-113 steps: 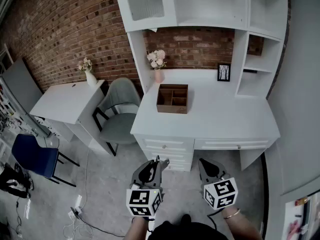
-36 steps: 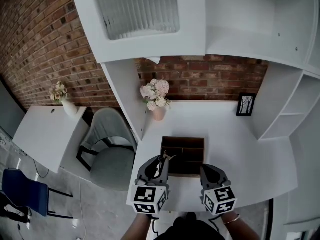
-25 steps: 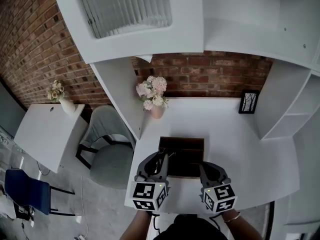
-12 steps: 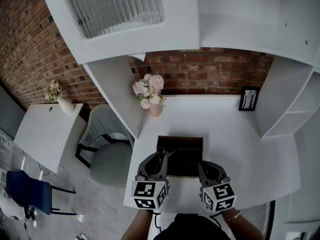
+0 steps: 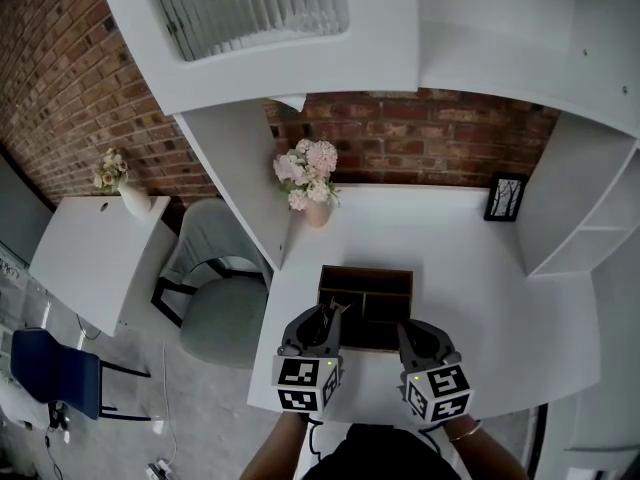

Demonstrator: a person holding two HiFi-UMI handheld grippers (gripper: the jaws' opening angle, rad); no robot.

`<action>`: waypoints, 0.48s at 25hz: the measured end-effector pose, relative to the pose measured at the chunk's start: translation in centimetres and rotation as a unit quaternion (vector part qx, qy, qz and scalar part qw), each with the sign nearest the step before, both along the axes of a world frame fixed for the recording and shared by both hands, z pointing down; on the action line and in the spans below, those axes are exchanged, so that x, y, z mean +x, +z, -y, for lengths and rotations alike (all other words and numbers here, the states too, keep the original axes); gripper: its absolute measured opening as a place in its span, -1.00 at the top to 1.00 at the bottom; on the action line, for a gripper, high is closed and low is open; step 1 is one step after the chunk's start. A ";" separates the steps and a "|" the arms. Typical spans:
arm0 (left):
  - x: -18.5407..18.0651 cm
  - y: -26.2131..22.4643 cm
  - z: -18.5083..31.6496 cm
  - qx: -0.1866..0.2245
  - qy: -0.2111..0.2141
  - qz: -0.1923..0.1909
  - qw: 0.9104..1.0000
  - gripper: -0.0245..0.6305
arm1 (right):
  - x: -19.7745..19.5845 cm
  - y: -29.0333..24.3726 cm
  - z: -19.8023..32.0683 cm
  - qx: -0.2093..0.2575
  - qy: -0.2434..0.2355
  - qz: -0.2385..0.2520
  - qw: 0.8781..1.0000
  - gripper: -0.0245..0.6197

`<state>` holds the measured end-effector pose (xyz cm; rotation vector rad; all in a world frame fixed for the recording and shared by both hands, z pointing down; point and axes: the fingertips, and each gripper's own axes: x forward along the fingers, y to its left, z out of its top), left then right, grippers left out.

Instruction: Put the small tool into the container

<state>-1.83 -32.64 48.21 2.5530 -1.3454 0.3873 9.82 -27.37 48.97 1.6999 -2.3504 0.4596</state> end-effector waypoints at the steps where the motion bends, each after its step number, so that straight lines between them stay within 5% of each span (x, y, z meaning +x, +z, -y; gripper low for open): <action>1: 0.0 0.2 0.0 -0.002 0.001 0.002 1.000 0.70 | -0.1 0.0 0.0 0.000 -0.001 0.000 1.000 0.91; 12: 0.4 0.7 0.2 0.008 0.002 0.004 1.000 0.70 | -0.8 0.2 -0.2 -0.004 -0.005 -0.005 1.000 0.91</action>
